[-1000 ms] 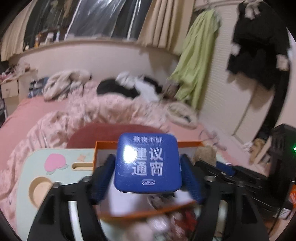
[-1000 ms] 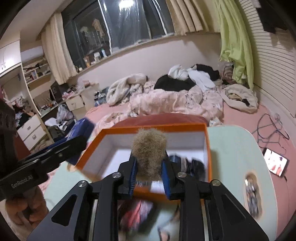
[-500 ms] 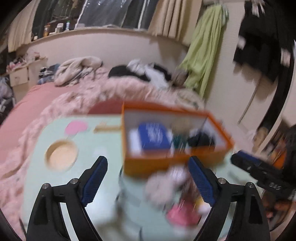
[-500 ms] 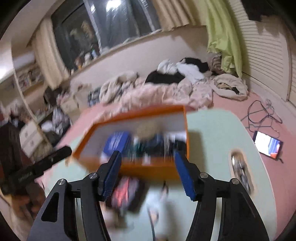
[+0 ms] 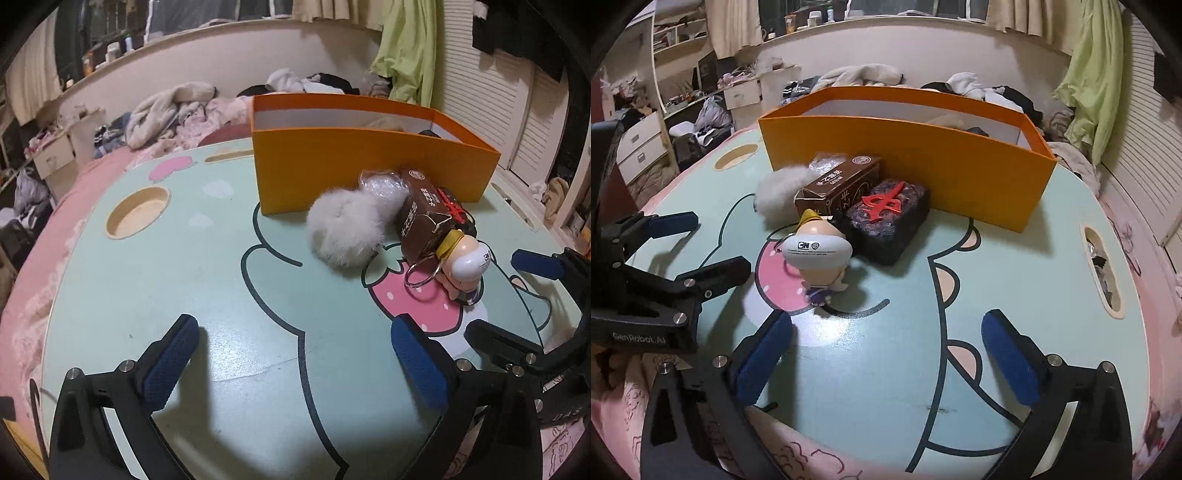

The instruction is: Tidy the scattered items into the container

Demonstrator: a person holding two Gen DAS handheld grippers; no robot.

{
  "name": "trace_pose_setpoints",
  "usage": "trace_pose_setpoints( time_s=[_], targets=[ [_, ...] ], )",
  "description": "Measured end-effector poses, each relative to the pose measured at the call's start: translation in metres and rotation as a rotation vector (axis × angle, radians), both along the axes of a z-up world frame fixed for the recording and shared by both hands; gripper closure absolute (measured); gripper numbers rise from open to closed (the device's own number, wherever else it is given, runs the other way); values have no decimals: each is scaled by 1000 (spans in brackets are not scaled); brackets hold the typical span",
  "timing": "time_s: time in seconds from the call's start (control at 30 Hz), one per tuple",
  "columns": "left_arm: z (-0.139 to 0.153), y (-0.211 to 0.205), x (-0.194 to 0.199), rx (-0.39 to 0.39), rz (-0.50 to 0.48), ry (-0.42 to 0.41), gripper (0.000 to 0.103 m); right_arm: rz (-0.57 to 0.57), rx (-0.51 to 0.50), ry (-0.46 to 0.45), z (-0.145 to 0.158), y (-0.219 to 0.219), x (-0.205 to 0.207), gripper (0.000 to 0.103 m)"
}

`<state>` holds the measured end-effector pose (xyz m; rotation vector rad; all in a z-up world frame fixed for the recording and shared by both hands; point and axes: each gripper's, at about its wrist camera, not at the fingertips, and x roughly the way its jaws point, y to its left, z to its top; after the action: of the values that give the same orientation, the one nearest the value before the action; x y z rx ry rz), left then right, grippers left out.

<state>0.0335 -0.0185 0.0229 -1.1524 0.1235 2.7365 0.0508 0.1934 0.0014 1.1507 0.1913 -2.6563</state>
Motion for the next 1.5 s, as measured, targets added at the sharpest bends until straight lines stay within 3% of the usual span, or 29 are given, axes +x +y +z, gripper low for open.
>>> trace_pose_setpoints(
  time_s=[0.8, 1.0, 1.07, 1.1, 1.13, 1.27, 1.37, 1.5],
  targets=[
    [0, 0, 2, 0, 0, 1, 0, 0, -11, 17, 2, 6, -5, 1],
    [0, 0, 3, 1, 0, 2, 0, 9, -93, 30, 6, 14, -4, 1],
    [0, 0, 3, 1, -1, 2, 0, 33, -173, 61, 10, 20, 1, 12],
    [0, 0, 3, 0, 0, 2, 0, 40, -211, 84, 12, 24, 3, 30],
    [1, 3, 4, 0, 0, 2, 0, 41, -231, 98, 15, 27, 5, 39],
    [1, 3, 4, 1, 0, 3, 0, 96, -184, 161, 27, 10, 6, 50],
    [1, 3, 5, 2, 0, 3, 0, 139, -111, 196, 31, -14, 9, 50],
    [2, 2, 5, -1, 1, 1, 0, 152, -123, 206, 38, -19, 4, 51]
  ],
)
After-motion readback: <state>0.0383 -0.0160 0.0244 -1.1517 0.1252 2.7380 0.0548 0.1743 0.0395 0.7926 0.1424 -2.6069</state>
